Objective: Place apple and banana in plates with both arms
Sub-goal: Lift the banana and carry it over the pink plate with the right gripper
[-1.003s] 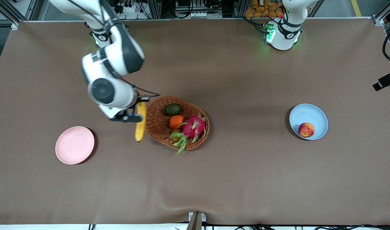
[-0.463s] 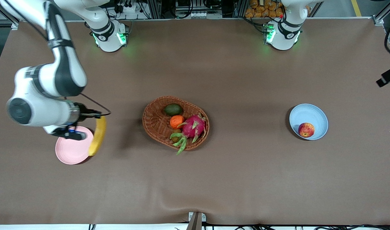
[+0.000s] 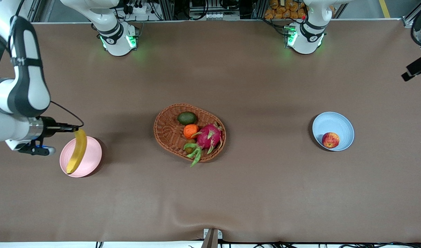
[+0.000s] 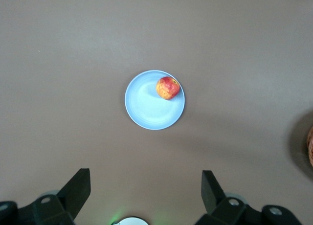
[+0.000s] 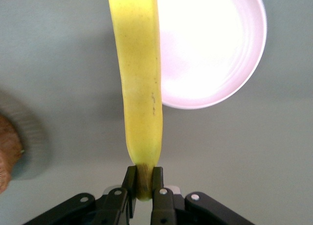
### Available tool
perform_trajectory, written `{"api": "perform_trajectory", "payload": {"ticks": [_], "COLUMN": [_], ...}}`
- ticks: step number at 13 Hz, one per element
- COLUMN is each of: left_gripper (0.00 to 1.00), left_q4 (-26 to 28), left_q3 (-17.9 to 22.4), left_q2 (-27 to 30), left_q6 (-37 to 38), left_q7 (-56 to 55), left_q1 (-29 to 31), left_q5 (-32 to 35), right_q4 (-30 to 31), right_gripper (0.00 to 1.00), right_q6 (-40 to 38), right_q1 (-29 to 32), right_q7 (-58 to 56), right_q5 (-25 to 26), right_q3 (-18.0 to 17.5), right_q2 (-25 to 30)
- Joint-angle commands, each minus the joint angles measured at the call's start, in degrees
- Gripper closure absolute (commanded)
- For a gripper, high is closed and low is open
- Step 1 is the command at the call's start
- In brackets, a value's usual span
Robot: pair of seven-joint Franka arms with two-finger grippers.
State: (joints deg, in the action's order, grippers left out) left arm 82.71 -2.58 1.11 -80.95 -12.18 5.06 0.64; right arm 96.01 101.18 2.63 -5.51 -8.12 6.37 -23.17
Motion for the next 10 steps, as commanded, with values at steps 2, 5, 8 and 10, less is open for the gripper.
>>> {"api": "perform_trajectory", "payload": {"ticks": [2, 5, 8, 10], "left_gripper": [0.00, 0.00, 0.00, 0.00], "left_q4": [2.37, 2.19, 2.10, 1.84], "left_q3": [2.31, 2.32, 2.15, 1.45], "left_q2": [1.62, 1.18, 0.56, 0.65], "left_q6": [-0.53, -0.79, -2.46, -3.16], "left_q7": [1.28, 1.28, 1.37, 1.46], "left_q1": [-2.34, -1.99, -2.07, -2.42], "left_q5": [0.77, 0.77, 0.94, 4.44], "right_q4": [-0.92, -0.92, -0.91, -0.92], "right_gripper": [1.00, 0.40, 0.00, 0.00], "right_q6": [1.48, 1.48, 1.13, 0.86], "right_q1": [3.43, 3.70, 3.52, 3.00], "right_q7": [-5.90, -6.26, -5.91, -5.91], "right_q5": [0.47, 0.47, 0.12, 0.12], "right_q3": [-1.10, -1.10, -1.19, -1.19], "right_q2": [-3.90, -5.83, -5.84, -5.23]}}
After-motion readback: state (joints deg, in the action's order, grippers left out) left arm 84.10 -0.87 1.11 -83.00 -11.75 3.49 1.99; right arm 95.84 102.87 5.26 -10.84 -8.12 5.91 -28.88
